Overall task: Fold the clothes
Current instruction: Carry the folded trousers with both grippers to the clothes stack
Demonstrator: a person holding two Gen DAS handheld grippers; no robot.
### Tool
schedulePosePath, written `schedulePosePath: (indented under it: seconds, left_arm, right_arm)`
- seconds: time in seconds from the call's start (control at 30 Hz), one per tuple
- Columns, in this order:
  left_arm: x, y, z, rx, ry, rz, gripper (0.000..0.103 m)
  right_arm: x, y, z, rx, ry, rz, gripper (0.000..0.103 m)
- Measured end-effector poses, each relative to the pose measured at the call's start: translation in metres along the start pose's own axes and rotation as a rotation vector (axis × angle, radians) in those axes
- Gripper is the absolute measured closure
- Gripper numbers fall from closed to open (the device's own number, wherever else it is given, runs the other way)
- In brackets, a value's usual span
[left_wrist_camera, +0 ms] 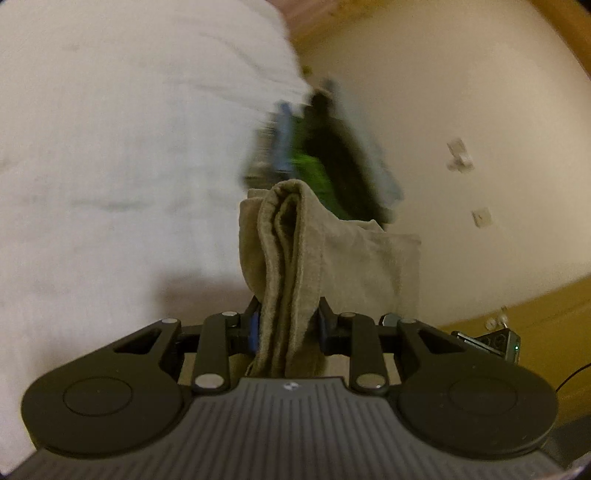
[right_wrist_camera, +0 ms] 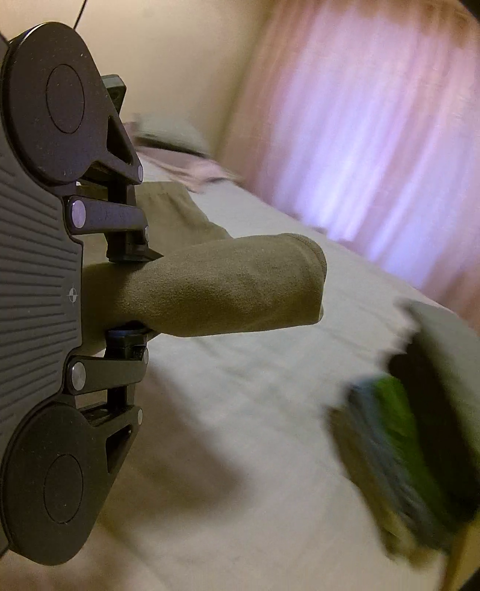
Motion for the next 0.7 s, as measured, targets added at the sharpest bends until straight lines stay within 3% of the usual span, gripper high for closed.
schedulePosePath:
  seconds: [0.2, 0.37, 0.53, 0.7]
  left_arm:
    - [0.09, -0.108, -0.096, -0.001, -0.094, 0.062, 0.08]
    - [0.151, -0.192, -0.181, 0.021, -0.156, 0.068, 0.08]
    - [0.176, -0.249, -0.242, 0.019, -0.173, 0.024, 0.079]
    - [0.168, -0.292, -0.278, -0.009, -0.164, -0.021, 0.079]
  right_arm:
    - [-0.004, 0.05, -0.136, 0.109, -0.041, -0.015, 0.074]
    - [-0.015, 0.059, -0.242, 0.153, -0.051, -0.021, 0.073]
    - [-0.005, 0.05, -0.322, 0.148, -0.098, -0.028, 0.073]
    - [0.017, 0.033, -0.362, 0.126, -0.148, -0.018, 0.073]
Point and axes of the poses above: each gripper's, at about its wrist camera, not at the fingertips, and y roughly against the way its jaws point, x to its right, z to its underside, the point moved 3 cm from there along -y, roughly the way its jaws point, and after that the axes turned 9 degrees about -y, right-handed, at the moved point
